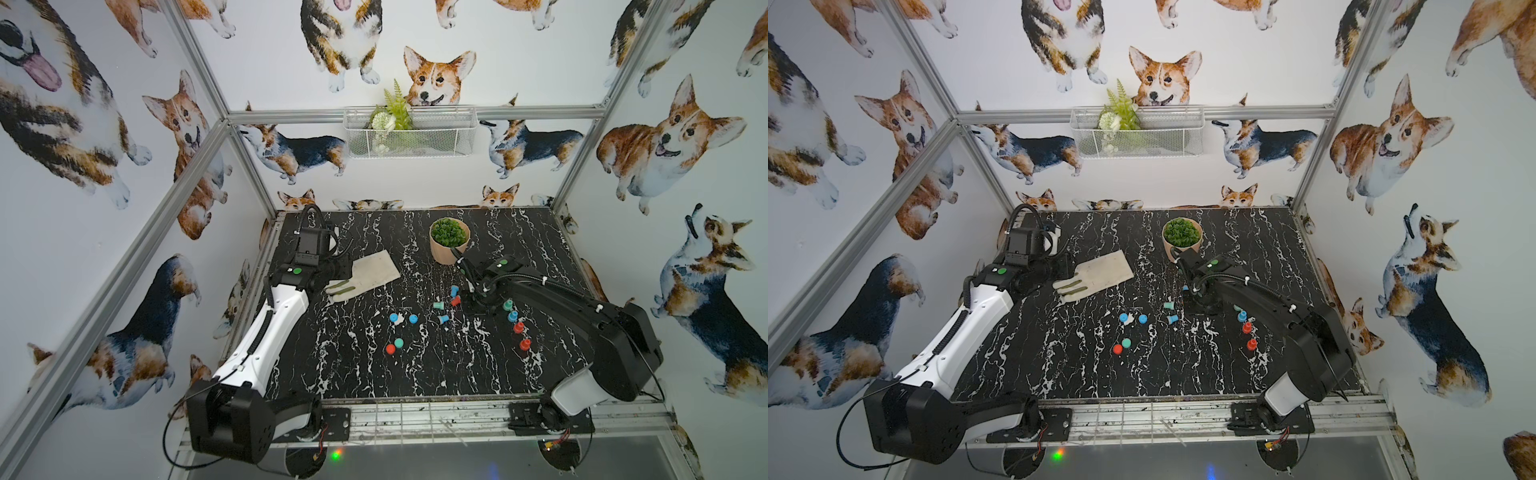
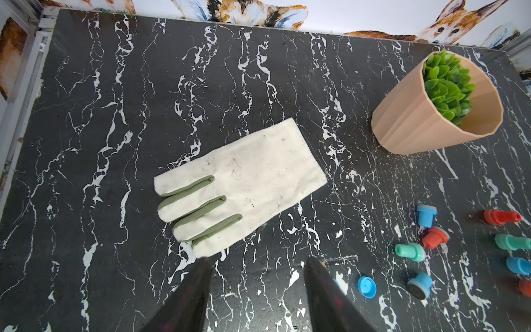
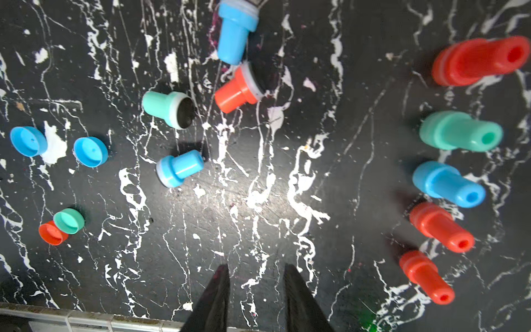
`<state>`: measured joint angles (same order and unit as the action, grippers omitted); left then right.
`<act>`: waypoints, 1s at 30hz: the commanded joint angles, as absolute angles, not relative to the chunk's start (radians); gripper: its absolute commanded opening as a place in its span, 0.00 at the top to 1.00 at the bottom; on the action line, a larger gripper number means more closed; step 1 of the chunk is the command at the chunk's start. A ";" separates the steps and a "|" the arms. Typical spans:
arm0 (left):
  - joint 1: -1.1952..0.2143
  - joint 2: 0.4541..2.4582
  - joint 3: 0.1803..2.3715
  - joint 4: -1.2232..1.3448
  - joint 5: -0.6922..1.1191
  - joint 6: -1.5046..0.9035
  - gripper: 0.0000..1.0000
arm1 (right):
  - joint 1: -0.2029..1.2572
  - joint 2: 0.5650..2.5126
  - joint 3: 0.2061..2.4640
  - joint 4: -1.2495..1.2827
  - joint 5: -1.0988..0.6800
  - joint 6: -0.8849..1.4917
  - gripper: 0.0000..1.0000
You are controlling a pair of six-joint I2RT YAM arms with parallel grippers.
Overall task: Close the stamp cap
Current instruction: Pick up the stamp from the center of the board.
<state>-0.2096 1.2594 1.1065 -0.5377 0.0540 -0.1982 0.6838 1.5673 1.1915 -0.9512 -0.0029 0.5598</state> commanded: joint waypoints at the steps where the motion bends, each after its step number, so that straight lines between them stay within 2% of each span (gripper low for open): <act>1: -0.207 1.261 1.114 -0.532 0.049 -0.189 0.44 | 0.686 1.594 1.155 -0.803 -0.126 0.301 0.60; 6: -0.208 1.265 1.114 -0.532 0.050 -0.189 0.44 | 0.672 1.681 1.181 -0.789 -0.231 -0.047 0.58; 10: -0.207 1.267 1.114 -0.532 0.045 -0.189 0.44 | 0.639 1.711 1.190 -0.786 -0.387 -0.321 0.56; 20: -0.207 1.276 1.114 -0.532 0.041 -0.187 0.44 | 0.613 1.738 1.196 -0.782 -0.302 -0.845 0.56; 30: -0.208 1.279 1.114 -0.535 0.036 -0.184 0.44 | 0.666 1.795 1.179 -0.684 -0.180 -0.981 0.58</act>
